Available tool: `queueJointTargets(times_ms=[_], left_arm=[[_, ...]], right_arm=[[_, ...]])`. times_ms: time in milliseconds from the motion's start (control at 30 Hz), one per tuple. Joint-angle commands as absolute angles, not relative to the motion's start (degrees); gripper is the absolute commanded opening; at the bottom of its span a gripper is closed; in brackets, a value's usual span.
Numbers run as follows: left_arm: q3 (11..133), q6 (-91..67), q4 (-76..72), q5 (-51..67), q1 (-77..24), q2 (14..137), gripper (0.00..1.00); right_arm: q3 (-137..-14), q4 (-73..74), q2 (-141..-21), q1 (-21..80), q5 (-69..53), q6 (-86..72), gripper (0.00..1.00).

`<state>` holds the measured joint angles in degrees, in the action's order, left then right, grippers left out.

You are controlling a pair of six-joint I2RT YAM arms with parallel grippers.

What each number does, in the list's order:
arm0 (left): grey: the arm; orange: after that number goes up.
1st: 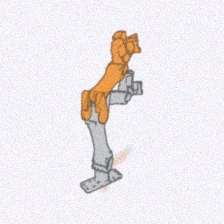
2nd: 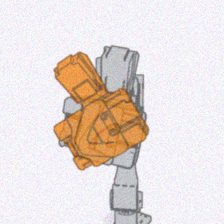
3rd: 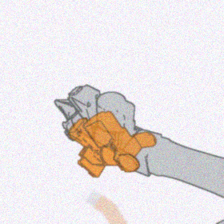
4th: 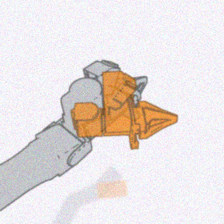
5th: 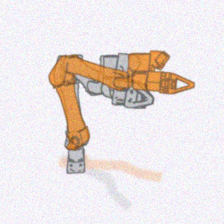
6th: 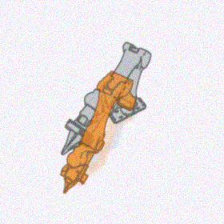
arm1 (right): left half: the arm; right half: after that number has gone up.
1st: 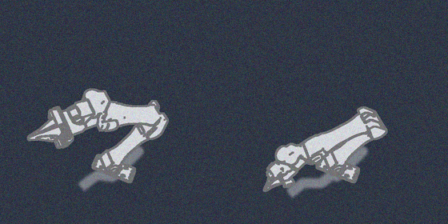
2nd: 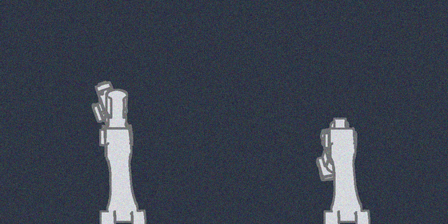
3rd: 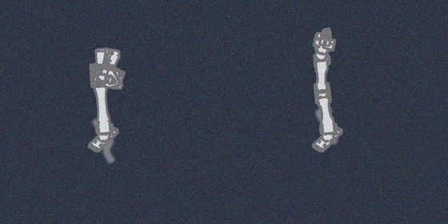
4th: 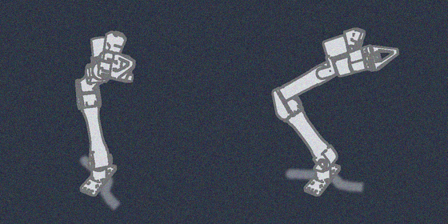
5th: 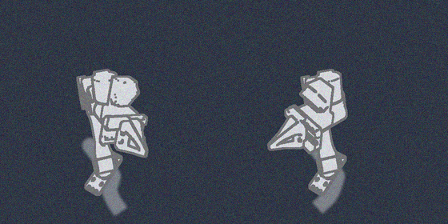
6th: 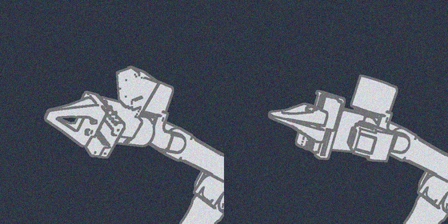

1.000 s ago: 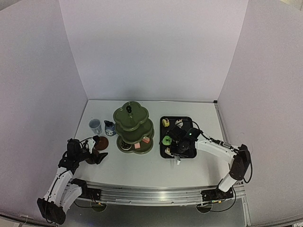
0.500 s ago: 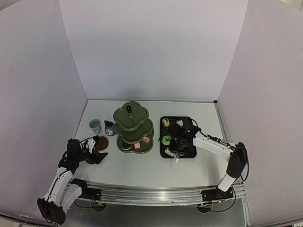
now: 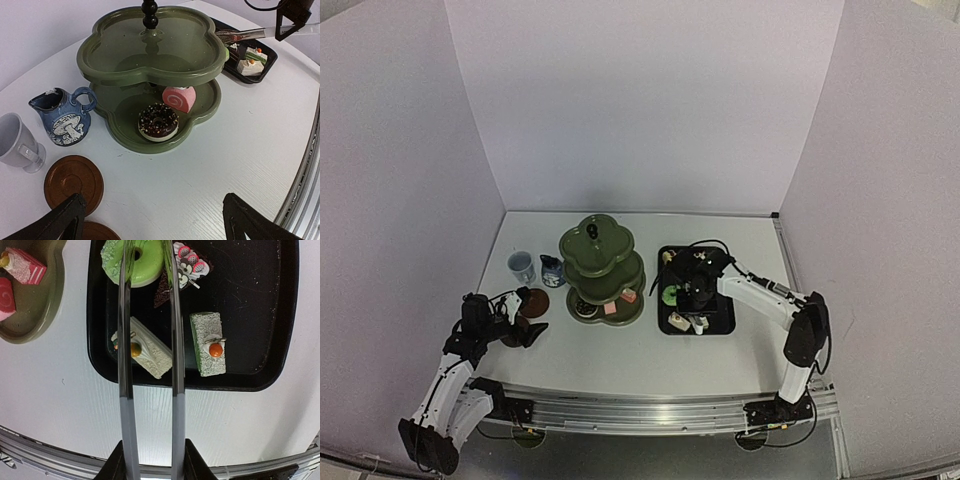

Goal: Serve the afternoon tea

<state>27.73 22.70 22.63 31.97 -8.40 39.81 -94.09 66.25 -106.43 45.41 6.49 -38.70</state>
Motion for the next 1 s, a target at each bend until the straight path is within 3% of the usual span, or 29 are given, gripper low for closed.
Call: queueJointTargets(times_ms=[0, 333, 600, 967], left_arm=[[28.06, 23.74, 22.74, 33.31, -8.15, 39.63, 0.96], [28.04, 23.73, 22.68, 33.36, -8.10, 39.55, 0.96], [28.08, 23.75, 22.53, 33.30, -8.17, 39.40, 0.96], [28.29, 23.54, 22.59, 33.05, -8.16, 39.60, 0.96]], right_arm=[[-96.92, 71.56, -106.52, 44.13, 6.04, -33.78, 0.31], [-98.54, 71.95, -110.10, 43.25, 3.01, -31.71, 0.30], [-101.26, 71.54, -112.13, 42.69, 3.56, -31.35, 0.00], [-98.22, 71.08, -103.98, 42.71, 9.22, -33.10, 0.00]])
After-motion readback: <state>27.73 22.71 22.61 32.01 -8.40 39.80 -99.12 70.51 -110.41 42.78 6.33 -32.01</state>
